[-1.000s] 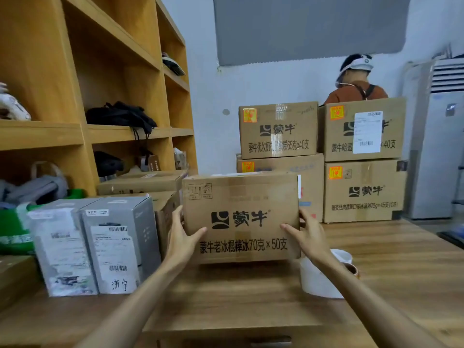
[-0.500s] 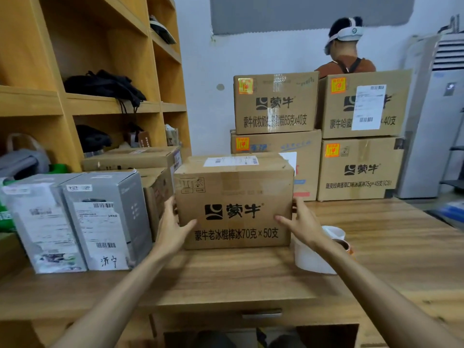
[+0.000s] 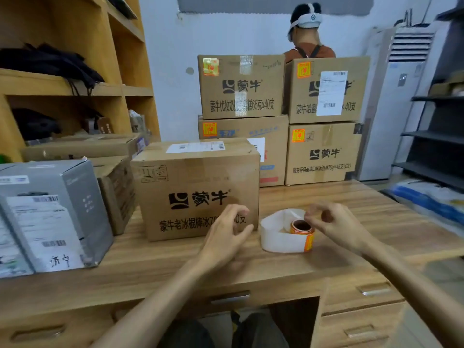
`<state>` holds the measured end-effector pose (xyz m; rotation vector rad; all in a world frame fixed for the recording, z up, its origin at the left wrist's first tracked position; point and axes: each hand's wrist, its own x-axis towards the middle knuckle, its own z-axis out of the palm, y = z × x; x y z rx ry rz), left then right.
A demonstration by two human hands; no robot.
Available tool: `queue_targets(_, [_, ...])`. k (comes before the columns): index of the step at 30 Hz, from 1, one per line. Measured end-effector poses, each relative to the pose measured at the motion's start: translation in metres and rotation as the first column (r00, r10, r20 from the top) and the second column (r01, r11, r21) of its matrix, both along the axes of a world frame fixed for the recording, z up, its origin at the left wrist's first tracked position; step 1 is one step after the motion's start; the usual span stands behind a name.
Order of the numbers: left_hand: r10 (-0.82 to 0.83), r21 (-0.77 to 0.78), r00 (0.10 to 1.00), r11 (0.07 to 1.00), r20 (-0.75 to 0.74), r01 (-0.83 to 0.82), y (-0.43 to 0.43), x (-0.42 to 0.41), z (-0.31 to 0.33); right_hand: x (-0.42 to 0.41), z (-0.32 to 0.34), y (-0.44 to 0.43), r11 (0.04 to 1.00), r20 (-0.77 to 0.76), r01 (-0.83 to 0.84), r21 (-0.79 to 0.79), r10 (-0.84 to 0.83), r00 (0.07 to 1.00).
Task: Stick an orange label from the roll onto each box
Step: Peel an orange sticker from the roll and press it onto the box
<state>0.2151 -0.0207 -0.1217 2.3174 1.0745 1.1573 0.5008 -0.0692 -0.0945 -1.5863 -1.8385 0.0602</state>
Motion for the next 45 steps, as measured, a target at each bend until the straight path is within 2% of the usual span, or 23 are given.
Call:
queue_targets(4, [-0.133,0.008,0.990,0.991,-0.040,0.133,-0.006,0.055,-0.003,0.015,-0.008,-0.009,0.993,-0.048,-0.085,-0.084,0.081,0.996])
queue_targets(9, [-0.228,-0.028,0.974,0.973,-0.003,0.227,-0.016,0.094,-0.016,0.006,-0.019,-0.011,0.983,-0.104,-0.162,-0.081,0.153,0.983])
queue_targets(13, [-0.223,-0.165,0.974,0.960,0.052,0.228,-0.019,0.098,-0.027,0.001,-0.028,-0.008,0.985,-0.098,-0.123,-0.124,0.111,0.989])
queue_targets(18, [-0.163,-0.133,0.986,0.978,-0.017,0.159,-0.006,0.084,-0.032,0.006,-0.038,-0.006,0.989,-0.113,-0.061,-0.135,0.046,0.993])
queue_targets(24, [-0.162,-0.086,0.985,0.984,-0.063,0.156,0.007,0.070,-0.038,0.003,-0.050,-0.007,0.996,0.019,-0.015,-0.084,0.017,1.000])
queue_targets(30, [-0.139,-0.169,0.988,0.974,0.065,0.148,0.009,0.069,-0.046,-0.001,-0.059,-0.004,0.999,-0.011,0.042,-0.006,-0.042,0.999])
queue_targets(34, [-0.184,-0.190,0.980,0.962,0.082,0.196,0.008,0.069,-0.048,-0.005,-0.066,-0.001,0.996,-0.025,0.091,0.024,-0.090,0.996])
queue_targets(38, [-0.224,-0.179,0.971,0.955,0.085,0.236,0.007,0.067,-0.048,-0.020,-0.072,-0.010,0.964,0.012,0.206,0.169,-0.211,0.977])
queue_targets(41, [-0.232,-0.181,0.967,0.951,0.108,0.249,0.007,0.067,-0.047,-0.039,-0.075,-0.025,0.939,0.074,0.199,0.280,-0.228,0.971])
queue_targets(45, [-0.268,-0.183,0.952,0.939,0.145,0.292,0.006,0.065,-0.047,-0.059,-0.085,-0.027,0.957,0.095,0.169,0.235,-0.196,0.976])
